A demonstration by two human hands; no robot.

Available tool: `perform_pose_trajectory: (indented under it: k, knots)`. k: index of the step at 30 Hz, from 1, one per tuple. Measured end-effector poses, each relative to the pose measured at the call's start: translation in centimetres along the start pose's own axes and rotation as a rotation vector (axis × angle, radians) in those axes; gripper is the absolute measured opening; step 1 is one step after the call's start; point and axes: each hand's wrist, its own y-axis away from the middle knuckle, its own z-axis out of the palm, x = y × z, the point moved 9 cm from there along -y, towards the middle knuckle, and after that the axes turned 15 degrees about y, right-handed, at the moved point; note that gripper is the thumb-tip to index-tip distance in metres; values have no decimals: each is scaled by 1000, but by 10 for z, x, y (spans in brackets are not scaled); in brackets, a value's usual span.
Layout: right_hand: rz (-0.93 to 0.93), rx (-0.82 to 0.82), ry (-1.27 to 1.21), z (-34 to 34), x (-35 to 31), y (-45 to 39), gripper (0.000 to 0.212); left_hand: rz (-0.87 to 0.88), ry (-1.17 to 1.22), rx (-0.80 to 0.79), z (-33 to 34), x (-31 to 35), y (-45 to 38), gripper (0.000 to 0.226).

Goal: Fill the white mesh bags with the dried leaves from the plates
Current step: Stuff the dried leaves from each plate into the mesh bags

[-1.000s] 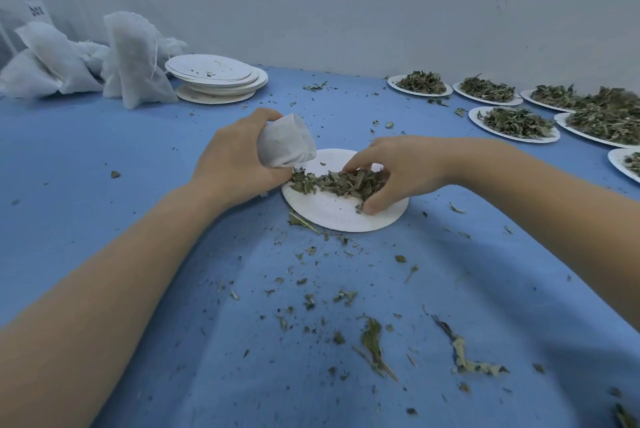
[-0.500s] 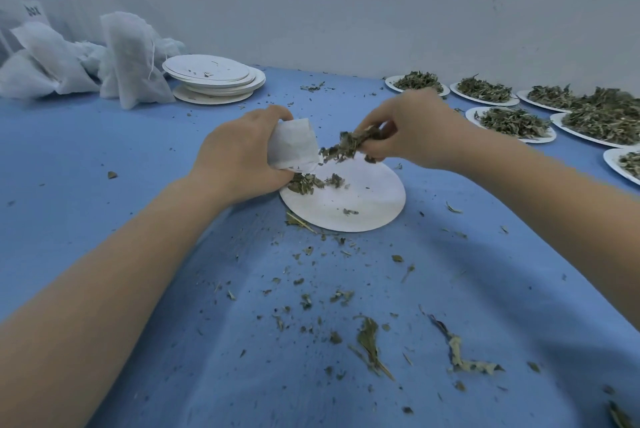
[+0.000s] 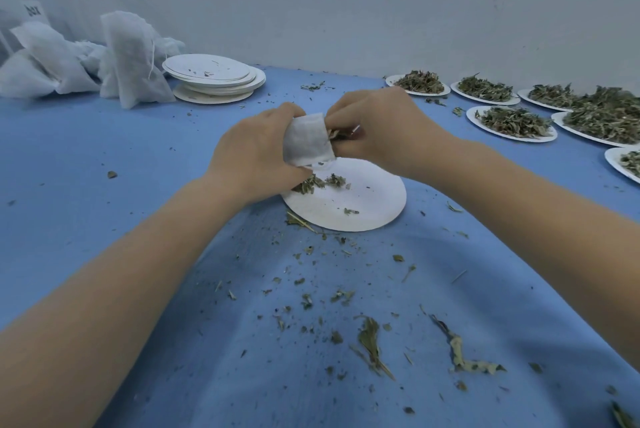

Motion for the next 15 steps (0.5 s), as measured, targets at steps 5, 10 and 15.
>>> perform_pose_trajectory:
  k: [5, 10, 15]
  knots:
    - [96, 85, -211, -5, 11, 6, 28, -67, 103, 5, -1, -3, 0, 37]
    - [162, -102, -560, 5, 14, 9, 36, -86, 148, -5, -2, -1, -3, 31]
    - [111, -59, -438, 0, 13, 6, 17, -50, 184, 8, -5, 5, -2, 32]
